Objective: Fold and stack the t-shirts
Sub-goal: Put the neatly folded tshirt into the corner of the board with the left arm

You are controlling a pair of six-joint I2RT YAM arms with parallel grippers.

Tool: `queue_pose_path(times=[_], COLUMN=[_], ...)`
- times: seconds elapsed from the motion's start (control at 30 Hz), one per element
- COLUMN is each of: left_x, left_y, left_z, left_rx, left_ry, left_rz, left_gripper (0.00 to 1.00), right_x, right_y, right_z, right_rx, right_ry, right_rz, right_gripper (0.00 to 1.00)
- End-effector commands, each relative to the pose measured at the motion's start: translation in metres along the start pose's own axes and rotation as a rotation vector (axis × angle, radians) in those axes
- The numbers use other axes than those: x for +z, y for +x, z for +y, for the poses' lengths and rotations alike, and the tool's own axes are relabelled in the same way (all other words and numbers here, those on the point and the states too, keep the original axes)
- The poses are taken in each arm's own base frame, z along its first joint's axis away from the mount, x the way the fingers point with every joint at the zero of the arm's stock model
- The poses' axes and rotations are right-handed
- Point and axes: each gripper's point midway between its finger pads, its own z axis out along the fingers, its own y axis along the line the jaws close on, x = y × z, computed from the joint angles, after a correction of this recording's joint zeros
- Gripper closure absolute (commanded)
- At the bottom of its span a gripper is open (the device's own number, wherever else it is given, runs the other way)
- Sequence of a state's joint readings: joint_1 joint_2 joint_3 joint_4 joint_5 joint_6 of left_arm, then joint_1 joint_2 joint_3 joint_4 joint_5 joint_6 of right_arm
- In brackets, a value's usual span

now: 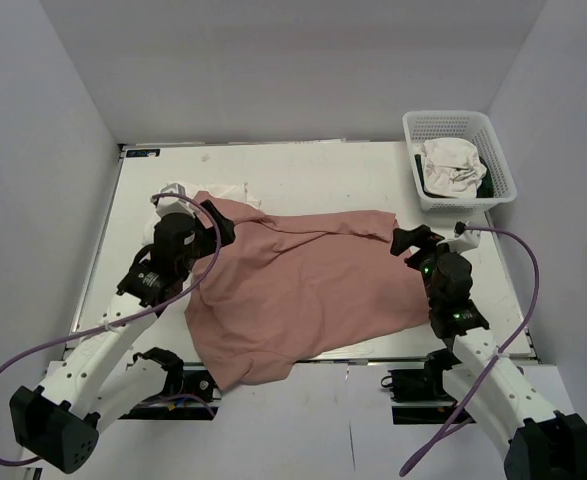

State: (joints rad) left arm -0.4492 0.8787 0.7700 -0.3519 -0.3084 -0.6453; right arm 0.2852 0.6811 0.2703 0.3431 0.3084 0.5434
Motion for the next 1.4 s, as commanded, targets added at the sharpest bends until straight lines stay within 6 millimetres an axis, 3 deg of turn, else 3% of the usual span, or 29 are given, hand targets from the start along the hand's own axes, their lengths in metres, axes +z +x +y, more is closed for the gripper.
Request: queue_pose_path(times=[0.0,0.07,0.17,0.23,0.27,0.3,0.33,0.37,0.4,0.43,0.47,0.5,0.53,0.57,0.6,0.63,0.73,0.83,0.9,0.93,1.03,1.13,1.17,1.27,1.3,1.37], left_x=[-0.01,-0.012,-0.015,-0.016,-0.016,-0.018,-0.018,-0.018,-0.018,-0.018,-0.016,-0.017,-0.019,-0.019,-0.019,-0.018,-0.023,-0.025,-0.026,-0.025,-0.023,-0.019,-0.017,-0.009,-0.011,-0.008], left_y=[-0.014,-0.017,-0.015,-0.013,-0.012,-0.013,-0.013,-0.008,-0.008,-0.008,-0.001,-0.003,-0.002,-0.002,-0.001,0.005,-0.002,-0.001,0.001,0.005,0.006,0.005,0.004,0.004,0.004,0.003], left_z=[-0.014,-0.015,-0.012,-0.014,-0.015,-0.017,-0.017,-0.016,-0.016,-0.016,-0.014,-0.015,-0.013,-0.013,-0.01,-0.006,-0.007,-0.006,-0.004,-0.002,0.0,-0.002,-0.004,-0.008,-0.014,-0.018], left_rx=[0.005,0.002,0.001,0.001,0.001,-0.001,-0.001,0.002,0.002,0.002,0.009,0.021,0.026,0.026,0.021,0.024,0.004,-0.008,-0.008,-0.006,-0.003,-0.002,-0.001,0.01,0.022,0.032], left_ry=[0.036,0.042,0.045,0.056,0.066,0.079,0.079,0.081,0.081,0.081,0.073,0.073,0.062,0.062,0.047,0.039,0.054,0.056,0.056,0.051,0.038,0.036,0.034,0.038,0.068,0.087], left_rz=[0.0,-0.008,-0.011,-0.003,0.004,0.002,0.002,0.017,0.017,0.017,0.044,0.043,0.058,0.058,0.061,0.072,0.033,0.03,0.03,0.037,0.039,0.041,0.045,0.054,0.064,0.059], left_gripper=[0.0,0.0,0.0,0.0,0.0,0.0,0.0,0.0,0.0,0.0,0.0,0.0,0.0,0.0,0.0,0.0,0.0,0.0,0.0,0.0,0.0,0.0,0.0,0.0,0.0,0.0], right_x=[0.002,0.003,0.002,0.003,0.006,0.014,0.014,0.016,0.022,0.026,0.024,0.018,0.027,0.021,0.026,0.022,0.022,0.025,0.026,0.027,0.021,0.014,0.002,0.0,-0.009,-0.011], right_y=[-0.027,-0.021,-0.013,0.001,0.004,0.021,0.021,0.032,0.072,0.063,0.088,0.102,0.103,0.132,0.13,0.164,0.199,0.233,0.256,0.26,0.281,0.286,0.291,0.28,0.28,0.268], right_z=[0.02,0.018,0.038,0.061,0.062,0.071,0.092,0.096,0.097,0.125,0.133,0.15,0.168,0.179,0.196,0.21,0.225,0.218,0.2,0.199,0.164,0.137,0.11,0.093,0.067,0.038], right_rx=[0.016,0.014,-0.065,-0.086,-0.08,-0.086,-0.106,-0.11,-0.121,-0.119,-0.123,-0.144,-0.162,-0.182,-0.214,-0.249,-0.291,-0.29,-0.292,-0.295,-0.307,-0.277,-0.291,-0.277,-0.29,-0.289], right_ry=[-0.05,-0.053,-0.187,-0.299,-0.295,-0.324,-0.416,-0.423,-0.425,-0.511,-0.535,-0.588,-0.615,-0.633,-0.669,-0.679,-0.664,-0.625,-0.56,-0.547,-0.439,-0.327,-0.26,-0.185,-0.114,0.012], right_rz=[-0.062,-0.049,-0.016,0.071,0.098,0.189,0.236,0.299,0.439,0.451,0.529,0.566,0.568,0.642,0.627,0.722,0.822,0.896,0.969,0.981,1.027,1.034,1.054,1.008,1.018,0.976], right_gripper=[0.1,0.1,0.1,0.1,0.1,0.1,0.1,0.1,0.1,0.1,0.1,0.1,0.1,0.1,0.1,0.1,0.1,0.1,0.1,0.1,0.1,0.1,0.1,0.1,0.1,0.1])
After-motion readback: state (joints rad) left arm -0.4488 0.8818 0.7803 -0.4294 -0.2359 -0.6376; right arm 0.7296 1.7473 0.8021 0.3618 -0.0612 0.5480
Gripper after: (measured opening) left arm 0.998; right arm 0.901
